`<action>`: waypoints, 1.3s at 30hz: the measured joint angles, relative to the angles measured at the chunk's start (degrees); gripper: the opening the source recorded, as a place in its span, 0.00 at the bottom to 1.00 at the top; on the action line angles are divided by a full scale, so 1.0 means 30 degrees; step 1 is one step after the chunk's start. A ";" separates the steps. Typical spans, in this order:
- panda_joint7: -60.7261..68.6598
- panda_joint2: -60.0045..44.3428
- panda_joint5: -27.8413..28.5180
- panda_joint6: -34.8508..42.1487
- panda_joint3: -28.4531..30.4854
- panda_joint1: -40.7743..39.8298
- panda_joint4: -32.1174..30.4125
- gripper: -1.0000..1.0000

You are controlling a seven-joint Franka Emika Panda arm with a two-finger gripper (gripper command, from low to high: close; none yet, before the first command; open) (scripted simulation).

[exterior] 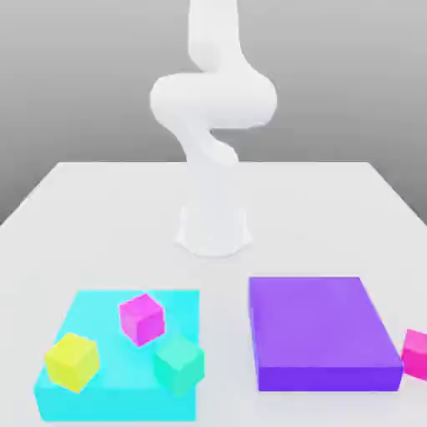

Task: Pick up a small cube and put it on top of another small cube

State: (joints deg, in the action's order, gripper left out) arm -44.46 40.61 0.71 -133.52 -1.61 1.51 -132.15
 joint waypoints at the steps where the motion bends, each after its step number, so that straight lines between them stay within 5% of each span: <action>1: 0.0208 -0.0750 0.0087 -0.0259 -0.0246 0.0202 -0.0056 0.50; 27: 0.4015 -1.8862 0.3816 -0.6312 -0.5407 0.6099 -0.1344 0.50; 32: 0.3014 -2.2327 0.5524 -0.8620 -0.4033 0.7584 -0.0759 0.50; 33: 0.2849 -2.2754 0.5751 -0.8943 -0.3784 0.7790 -0.0663 0.00; 39: 0.2744 -2.2972 0.5899 -0.9093 -0.3697 0.7855 -0.0612 0.00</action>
State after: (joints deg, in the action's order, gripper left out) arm -36.23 -28.31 18.40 -160.80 -12.70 25.07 -133.99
